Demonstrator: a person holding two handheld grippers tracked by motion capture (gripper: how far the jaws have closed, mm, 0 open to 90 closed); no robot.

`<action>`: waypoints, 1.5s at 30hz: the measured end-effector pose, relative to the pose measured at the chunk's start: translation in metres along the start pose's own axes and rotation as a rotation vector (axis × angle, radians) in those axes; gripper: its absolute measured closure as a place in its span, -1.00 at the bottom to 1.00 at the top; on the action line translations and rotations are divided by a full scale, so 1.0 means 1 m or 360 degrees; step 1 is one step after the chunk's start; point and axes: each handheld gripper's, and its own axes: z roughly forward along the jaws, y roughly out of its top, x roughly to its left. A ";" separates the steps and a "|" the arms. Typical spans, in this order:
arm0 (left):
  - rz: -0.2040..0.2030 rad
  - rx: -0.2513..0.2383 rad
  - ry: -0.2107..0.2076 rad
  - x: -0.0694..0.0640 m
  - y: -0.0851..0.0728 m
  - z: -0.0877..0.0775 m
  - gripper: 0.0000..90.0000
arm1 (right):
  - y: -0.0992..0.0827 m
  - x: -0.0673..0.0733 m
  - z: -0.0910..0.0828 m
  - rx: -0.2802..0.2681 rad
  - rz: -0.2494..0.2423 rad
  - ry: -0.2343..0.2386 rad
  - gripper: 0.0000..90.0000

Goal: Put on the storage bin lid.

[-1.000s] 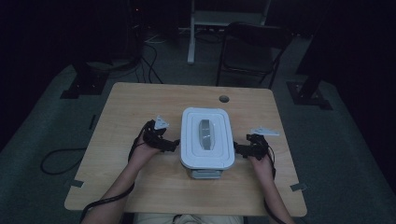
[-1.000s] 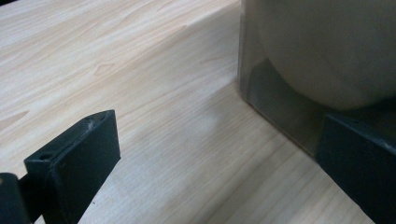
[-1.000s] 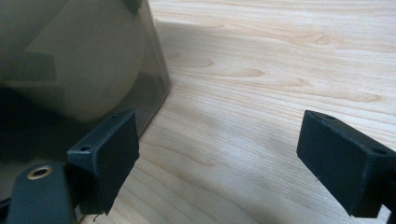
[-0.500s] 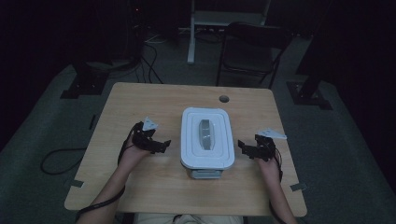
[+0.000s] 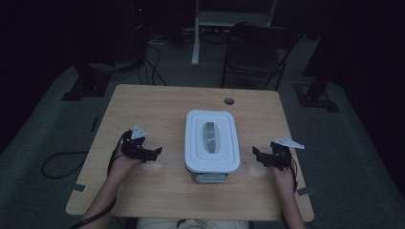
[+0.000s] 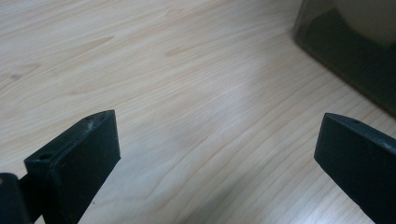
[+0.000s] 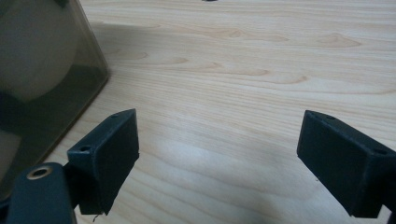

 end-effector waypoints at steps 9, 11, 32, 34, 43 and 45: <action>-0.0049 0.0028 0.0022 0.009 -0.020 -0.012 -0.98 | -0.016 -0.010 -0.013 0.0031 0.0030 -0.0061 -0.72; -0.0056 0.0040 0.0034 0.011 -0.025 -0.014 -0.98 | -0.019 -0.012 -0.016 0.0024 0.0054 -0.0078 -0.72; -0.0204 0.0038 0.0223 0.023 -0.058 -0.045 -0.98 | -0.038 -0.017 -0.038 0.0092 0.0064 -0.0354 -0.71; -0.0222 0.0050 0.0248 0.025 -0.061 -0.046 -0.98 | -0.041 -0.017 -0.037 0.0120 0.0054 -0.0372 -0.71; -0.0348 0.0143 0.0413 0.037 -0.072 -0.043 -0.98 | -0.044 -0.021 -0.032 0.0231 0.0119 -0.0395 -0.71; -0.0363 0.0194 0.0424 0.038 -0.075 -0.041 -0.98 | -0.043 -0.021 -0.030 0.0263 0.0120 -0.0428 -0.71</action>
